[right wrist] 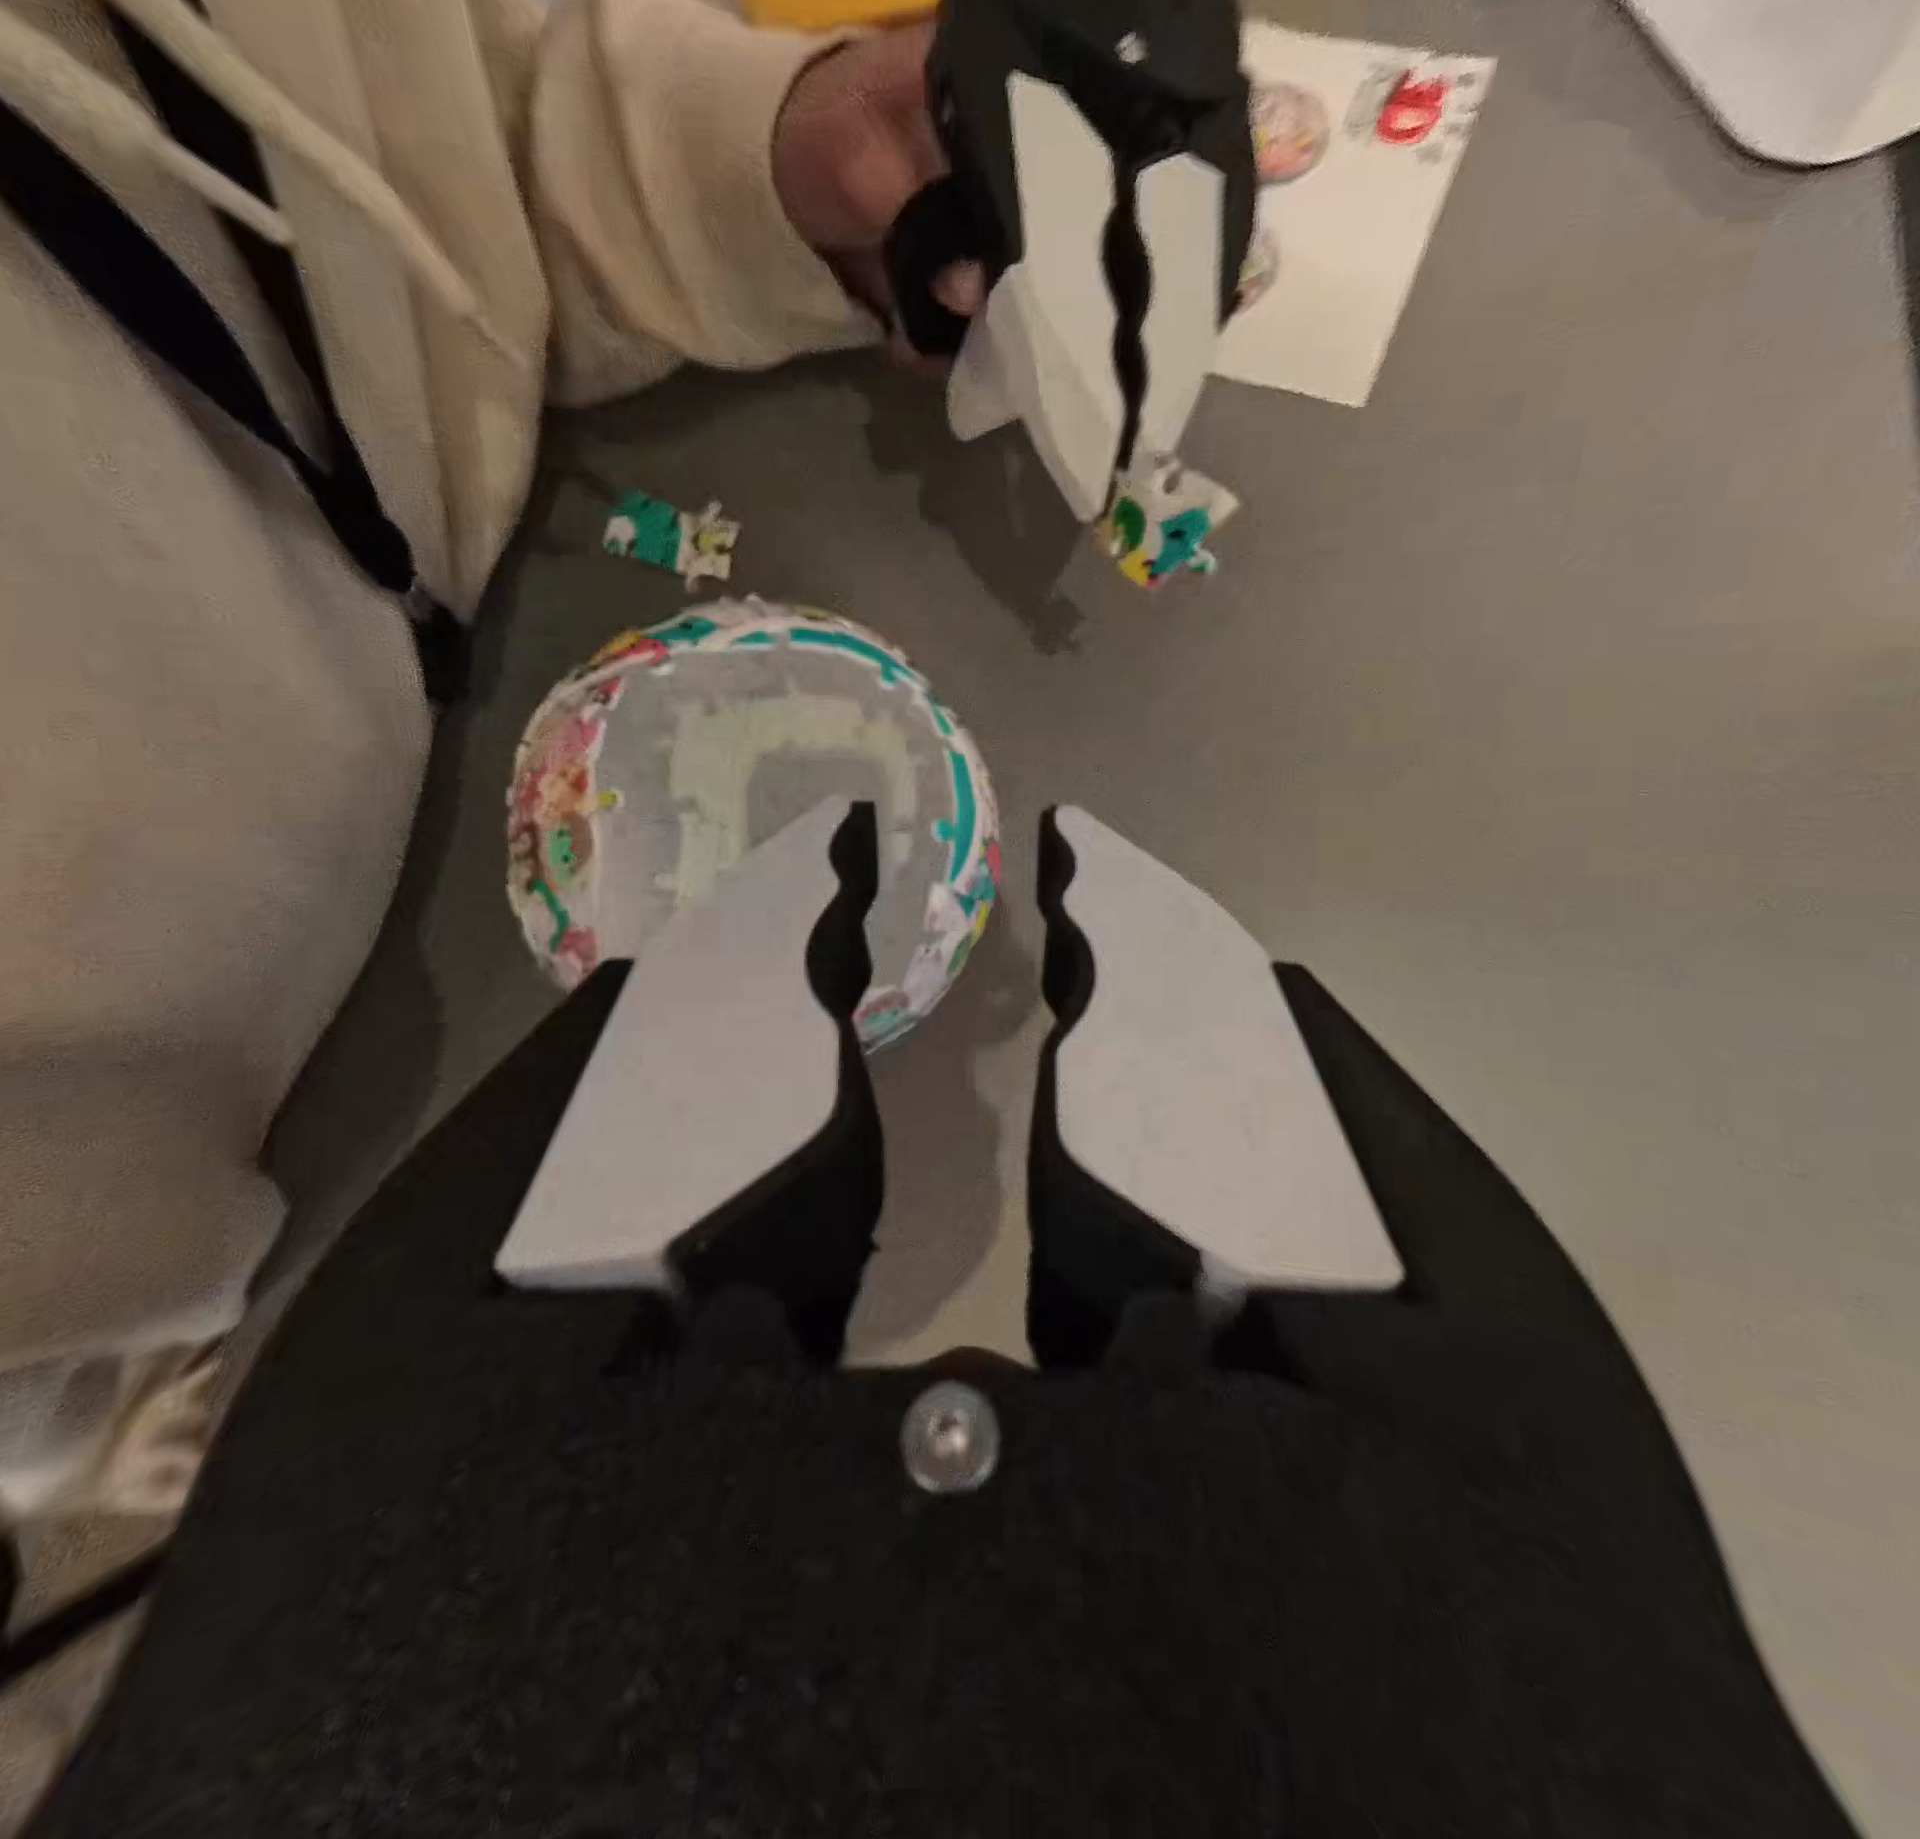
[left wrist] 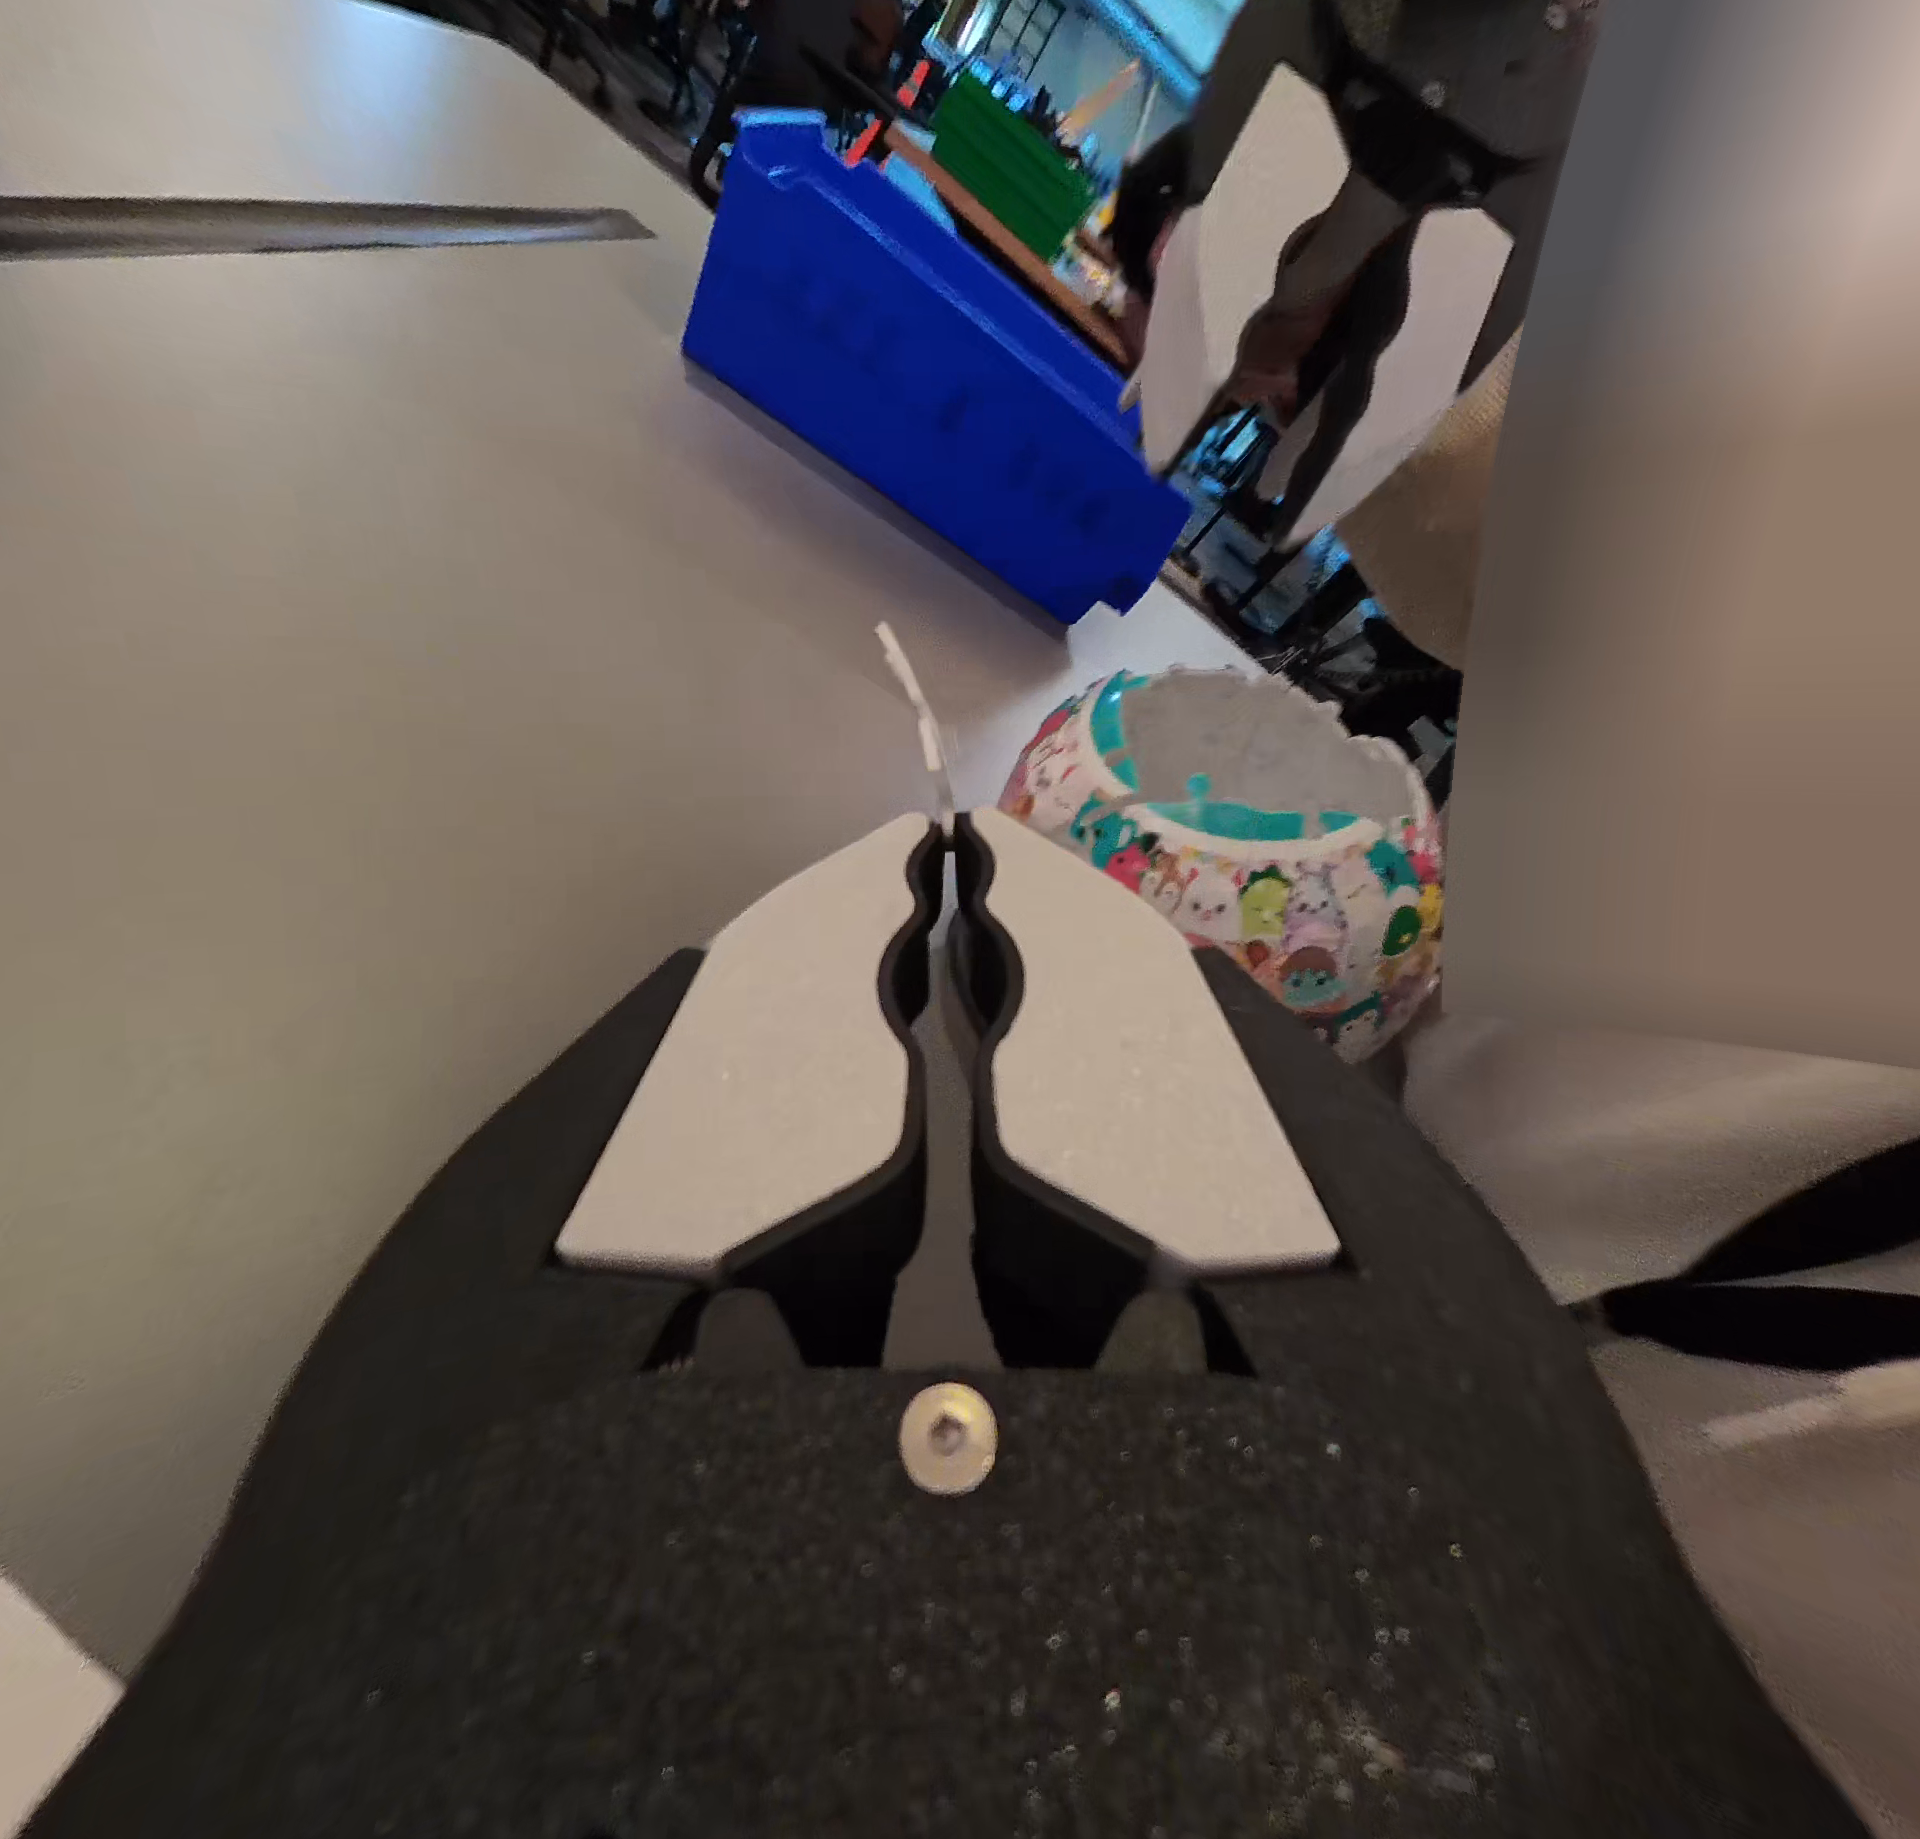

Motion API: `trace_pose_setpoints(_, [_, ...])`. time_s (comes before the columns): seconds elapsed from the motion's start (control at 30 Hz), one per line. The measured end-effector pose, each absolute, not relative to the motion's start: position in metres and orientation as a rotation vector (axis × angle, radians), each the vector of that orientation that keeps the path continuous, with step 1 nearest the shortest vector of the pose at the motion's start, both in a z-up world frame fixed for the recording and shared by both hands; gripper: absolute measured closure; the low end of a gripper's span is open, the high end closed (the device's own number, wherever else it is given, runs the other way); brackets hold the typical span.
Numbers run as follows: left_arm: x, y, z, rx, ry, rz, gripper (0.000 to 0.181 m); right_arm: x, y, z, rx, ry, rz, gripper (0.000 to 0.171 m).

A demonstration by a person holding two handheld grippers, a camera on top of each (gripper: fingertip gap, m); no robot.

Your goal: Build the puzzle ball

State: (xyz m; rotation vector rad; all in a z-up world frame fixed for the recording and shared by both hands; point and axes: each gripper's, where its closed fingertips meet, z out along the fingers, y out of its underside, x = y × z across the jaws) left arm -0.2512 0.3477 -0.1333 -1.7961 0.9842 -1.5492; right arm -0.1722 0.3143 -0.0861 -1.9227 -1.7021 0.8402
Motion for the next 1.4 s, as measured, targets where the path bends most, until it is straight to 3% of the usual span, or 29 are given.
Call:
trace_pose_setpoints(0.07, [-0.252,0.349,-0.142,-1.857,1.028,-1.459,0.180,-0.142,0.310,-0.092,-1.966,-1.454,0.793,0.136])
trace_pose_setpoints(0.17, [-0.263,0.348,-0.137,-1.897,1.084,-1.304,0.180,-0.115,0.267,-0.110,-1.981,-1.126,0.858,0.104])
trace_pose_setpoints(0.3, [-0.268,0.307,-0.088,-1.848,1.016,-1.397,0.180,-0.103,0.202,-0.153,-2.079,-1.107,0.674,0.088])
trace_pose_setpoints(0.4, [-0.258,0.263,-0.043,-1.761,0.926,-1.582,0.180,-0.114,0.197,-0.133,-1.955,-1.024,0.588,0.106])
trace_pose_setpoints(0.5, [-0.252,0.233,-0.037,-1.813,0.976,-1.397,0.180,-0.123,0.197,-0.102,-1.823,-0.933,0.666,0.109])
trace_pose_setpoints(0.6, [-0.256,0.211,-0.052,-1.904,0.988,-1.169,0.180,-0.120,0.203,-0.108,-1.771,-0.954,0.751,0.106])
trace_pose_setpoints(0.67, [-0.259,0.192,-0.069,-1.986,0.958,-1.125,0.180,-0.118,0.206,-0.134,-1.794,-0.990,0.788,0.098])
trace_pose_setpoints(0.77, [-0.256,0.155,-0.106,-2.153,0.897,-1.164,0.180,-0.127,0.206,-0.184,-1.934,-1.081,0.869,0.057])
trace_pose_setpoints(0.87, [-0.243,0.139,-0.136,-2.241,0.808,-1.182,0.180,-0.144,0.210,-0.194,-1.954,-1.152,0.975,0.039])
trace_pose_setpoints(1.1, [-0.211,0.150,-0.148,-2.248,0.825,-1.147,0.180,-0.168,0.221,-0.171,-1.843,-1.309,1.019,0.034])
trace_pose_setpoints(1.4, [-0.232,0.171,-0.145,-2.257,0.810,-1.090,0.180,-0.164,0.211,-0.165,-1.859,-1.202,1.073,0.032])
